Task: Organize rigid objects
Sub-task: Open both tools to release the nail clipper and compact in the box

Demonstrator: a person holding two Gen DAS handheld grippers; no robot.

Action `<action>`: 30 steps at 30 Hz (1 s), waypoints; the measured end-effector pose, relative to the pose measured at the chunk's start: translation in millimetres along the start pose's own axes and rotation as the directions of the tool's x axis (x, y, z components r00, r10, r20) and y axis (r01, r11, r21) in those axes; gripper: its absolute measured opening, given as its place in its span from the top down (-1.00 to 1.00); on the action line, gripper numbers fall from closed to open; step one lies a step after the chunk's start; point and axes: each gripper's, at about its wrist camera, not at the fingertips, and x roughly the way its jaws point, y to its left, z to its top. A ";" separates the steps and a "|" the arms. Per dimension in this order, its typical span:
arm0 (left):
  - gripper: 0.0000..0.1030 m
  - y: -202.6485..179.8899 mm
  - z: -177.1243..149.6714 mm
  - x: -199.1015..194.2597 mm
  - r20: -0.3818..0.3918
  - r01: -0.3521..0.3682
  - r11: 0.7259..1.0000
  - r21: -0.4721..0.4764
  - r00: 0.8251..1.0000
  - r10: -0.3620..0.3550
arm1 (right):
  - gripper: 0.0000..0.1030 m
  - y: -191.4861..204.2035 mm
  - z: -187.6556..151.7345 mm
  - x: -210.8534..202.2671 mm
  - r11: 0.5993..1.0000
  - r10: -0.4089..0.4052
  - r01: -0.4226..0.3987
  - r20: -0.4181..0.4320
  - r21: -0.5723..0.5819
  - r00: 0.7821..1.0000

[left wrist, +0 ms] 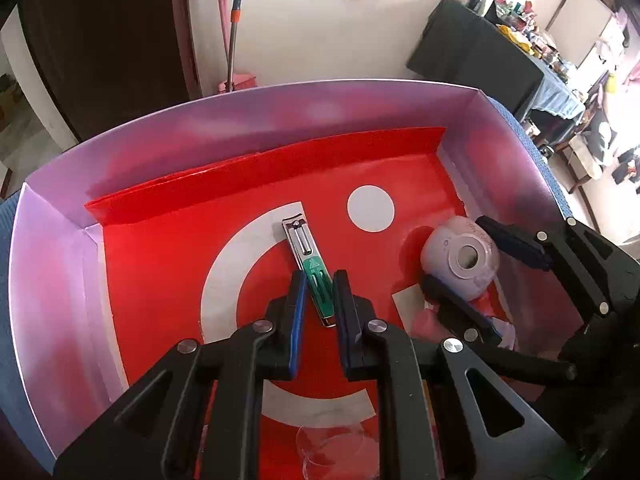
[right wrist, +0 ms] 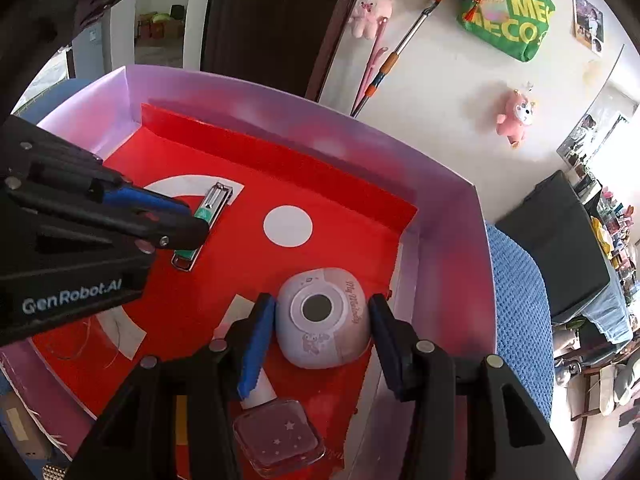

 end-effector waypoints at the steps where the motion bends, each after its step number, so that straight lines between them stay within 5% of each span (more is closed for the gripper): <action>1: 0.75 -0.9 0.5 0.3 -0.001 -0.004 1.000 0.002 1.000 0.004 | 0.01 -0.8 0.7 0.1 1.000 0.004 -0.004 -0.004 0.001 1.000; 17: 0.69 -10.4 10.2 4.4 -0.024 -0.068 0.997 0.029 0.997 0.069 | 0.02 1.2 0.0 -2.6 1.000 0.018 -0.019 -0.023 -0.005 1.000; 30: 0.69 -5.7 -6.8 -21.2 0.026 0.019 1.000 -0.008 0.999 -0.018 | -0.29 -0.4 -5.0 -21.0 1.000 0.013 -0.014 0.008 0.026 1.000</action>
